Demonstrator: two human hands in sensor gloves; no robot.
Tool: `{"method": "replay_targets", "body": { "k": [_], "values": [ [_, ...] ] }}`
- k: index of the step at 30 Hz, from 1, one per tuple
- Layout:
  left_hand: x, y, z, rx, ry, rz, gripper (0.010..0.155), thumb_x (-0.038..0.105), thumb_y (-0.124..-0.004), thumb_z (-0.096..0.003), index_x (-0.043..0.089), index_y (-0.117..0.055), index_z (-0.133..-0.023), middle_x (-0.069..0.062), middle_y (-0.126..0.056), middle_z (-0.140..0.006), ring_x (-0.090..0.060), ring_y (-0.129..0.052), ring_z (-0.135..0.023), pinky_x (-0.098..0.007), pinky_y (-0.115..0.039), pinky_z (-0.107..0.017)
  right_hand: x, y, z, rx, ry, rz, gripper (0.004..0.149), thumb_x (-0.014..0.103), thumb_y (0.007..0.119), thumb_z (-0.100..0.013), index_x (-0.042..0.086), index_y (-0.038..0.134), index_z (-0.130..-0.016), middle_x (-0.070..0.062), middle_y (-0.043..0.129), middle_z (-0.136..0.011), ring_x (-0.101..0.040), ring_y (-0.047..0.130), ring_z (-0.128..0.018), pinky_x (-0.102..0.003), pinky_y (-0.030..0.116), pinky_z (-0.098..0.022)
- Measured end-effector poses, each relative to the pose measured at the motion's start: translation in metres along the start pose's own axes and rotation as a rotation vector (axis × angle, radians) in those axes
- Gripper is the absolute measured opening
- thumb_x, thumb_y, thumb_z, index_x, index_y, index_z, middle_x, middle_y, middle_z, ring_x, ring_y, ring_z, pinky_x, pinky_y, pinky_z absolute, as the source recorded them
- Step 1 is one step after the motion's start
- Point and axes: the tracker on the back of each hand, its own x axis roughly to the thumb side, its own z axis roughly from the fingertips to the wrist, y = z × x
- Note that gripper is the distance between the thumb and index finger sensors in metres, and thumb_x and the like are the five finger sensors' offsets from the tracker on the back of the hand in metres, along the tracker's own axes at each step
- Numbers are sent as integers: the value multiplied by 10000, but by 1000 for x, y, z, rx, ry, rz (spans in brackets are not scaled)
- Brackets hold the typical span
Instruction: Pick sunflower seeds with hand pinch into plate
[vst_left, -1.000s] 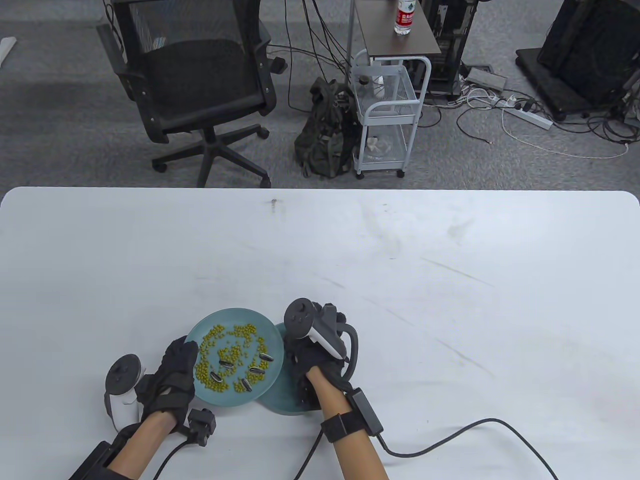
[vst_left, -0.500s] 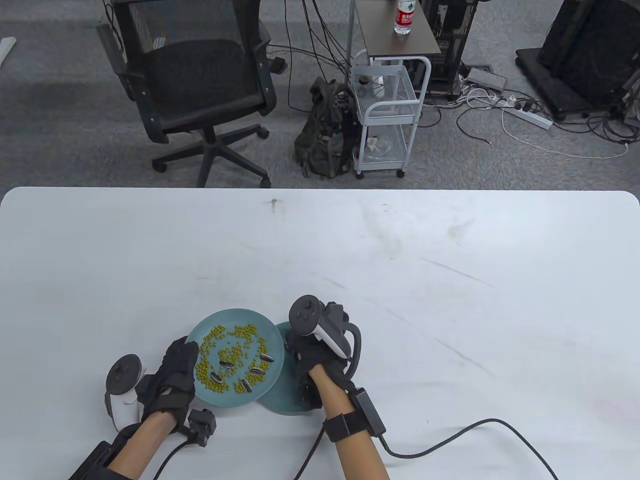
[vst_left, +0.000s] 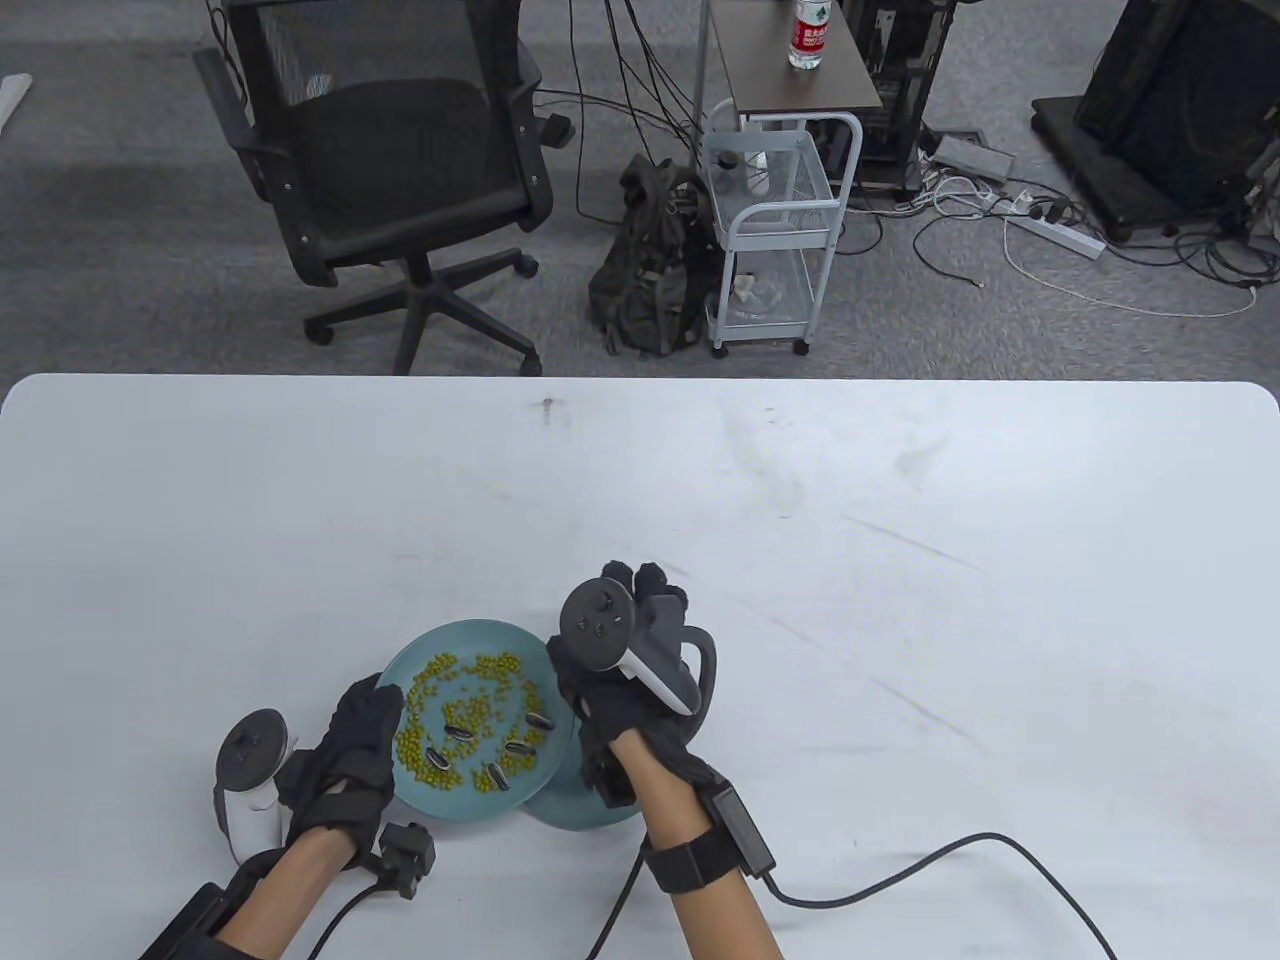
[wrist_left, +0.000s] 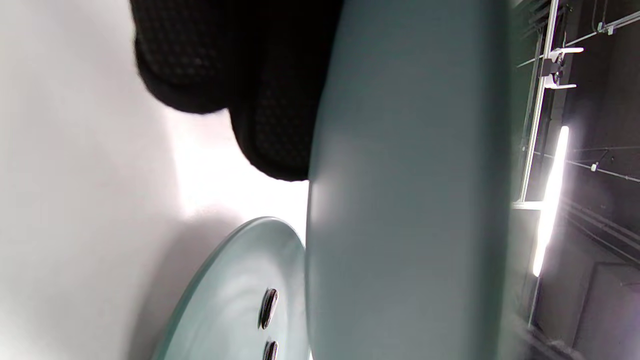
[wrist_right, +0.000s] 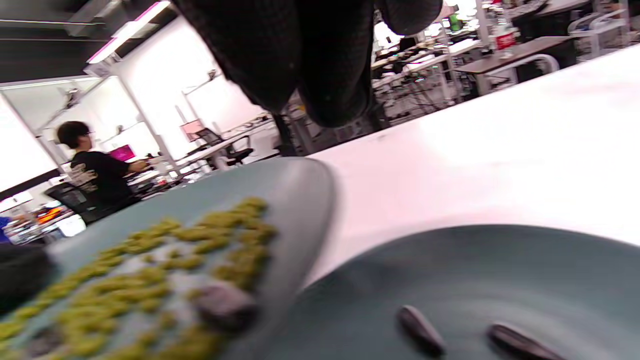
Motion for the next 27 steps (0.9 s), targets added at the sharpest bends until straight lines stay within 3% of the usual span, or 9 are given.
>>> {"method": "replay_targets", "body": {
  "k": [5,9,16,27],
  "values": [
    [0,-3,1,-7,-2,6,458,416,-575,-628,171,-454,-996,-41,-854,-801,-177,-1034,-449,-372,-859,-397,36,7,10,46,-161,12,350,259,874,-560,-33,924,-745,-371,425,-1117,-700,250,-975,-792,222,-642],
    [-1,-3,1,-9,-3,5,460,416,-574,-628,170,-452,-996,-41,-854,-801,-177,-1034,-450,-372,-859,-397,59,27,15,138,-259,-6,367,277,844,-578,-38,928,-747,-369,420,-1120,-699,235,-972,-791,212,-638],
    [-1,-4,1,-10,0,6,458,414,-576,-626,168,-456,-994,-43,-856,-798,-178,-1035,-446,-373,-860,-394,69,53,14,229,-266,123,403,288,835,-584,-56,913,-778,-374,374,-1126,-696,177,-968,-786,180,-636],
    [-1,-5,2,3,-4,-4,459,406,-582,-623,156,-458,-988,-63,-856,-792,-187,-1036,-439,-378,-862,-389,69,60,12,248,-276,126,387,258,891,-551,-54,911,-778,-372,408,-1120,-695,226,-973,-789,208,-640]
  ]
}}
